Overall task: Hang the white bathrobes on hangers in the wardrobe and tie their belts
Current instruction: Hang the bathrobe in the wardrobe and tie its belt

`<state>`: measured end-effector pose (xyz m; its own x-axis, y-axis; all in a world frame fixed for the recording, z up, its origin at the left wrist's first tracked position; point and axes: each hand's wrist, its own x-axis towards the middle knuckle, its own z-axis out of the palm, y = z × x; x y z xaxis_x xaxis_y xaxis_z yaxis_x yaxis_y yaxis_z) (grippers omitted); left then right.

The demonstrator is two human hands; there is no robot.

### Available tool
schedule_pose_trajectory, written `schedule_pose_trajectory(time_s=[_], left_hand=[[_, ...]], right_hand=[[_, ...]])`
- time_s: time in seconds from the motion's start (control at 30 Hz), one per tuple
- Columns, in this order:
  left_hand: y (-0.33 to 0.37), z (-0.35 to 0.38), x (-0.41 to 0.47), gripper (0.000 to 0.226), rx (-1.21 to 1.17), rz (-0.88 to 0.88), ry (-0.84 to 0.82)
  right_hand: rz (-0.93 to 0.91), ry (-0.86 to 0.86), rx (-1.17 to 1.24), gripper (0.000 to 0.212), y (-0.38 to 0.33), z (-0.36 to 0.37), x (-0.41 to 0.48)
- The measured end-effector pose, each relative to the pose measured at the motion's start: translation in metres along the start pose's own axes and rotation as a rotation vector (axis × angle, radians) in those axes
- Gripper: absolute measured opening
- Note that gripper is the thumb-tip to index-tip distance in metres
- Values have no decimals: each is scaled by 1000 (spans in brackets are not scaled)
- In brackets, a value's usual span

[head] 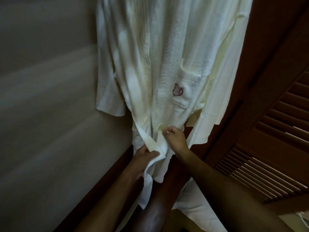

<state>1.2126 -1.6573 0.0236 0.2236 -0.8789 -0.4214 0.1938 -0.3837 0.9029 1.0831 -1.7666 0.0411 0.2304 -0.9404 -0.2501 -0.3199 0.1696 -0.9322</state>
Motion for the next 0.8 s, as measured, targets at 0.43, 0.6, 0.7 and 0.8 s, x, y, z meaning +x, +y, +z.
schedule_pose_trajectory(time_s=[0.43, 0.6, 0.7, 0.8], left_hand=[[-6, -17, 58, 23, 339, -39, 179], [-4, -18, 74, 30, 488, 18, 188], [-9, -21, 82, 50, 635, 15, 212], [-10, -21, 85, 58, 706, 39, 227]], right_hand=[[-137, 36, 336, 50, -42, -67, -41], [-238, 330, 613, 46, -15, -103, -72], [-208, 434, 651, 52, -2, -112, -88], [-200, 446, 765, 58, 4, -117, -96]])
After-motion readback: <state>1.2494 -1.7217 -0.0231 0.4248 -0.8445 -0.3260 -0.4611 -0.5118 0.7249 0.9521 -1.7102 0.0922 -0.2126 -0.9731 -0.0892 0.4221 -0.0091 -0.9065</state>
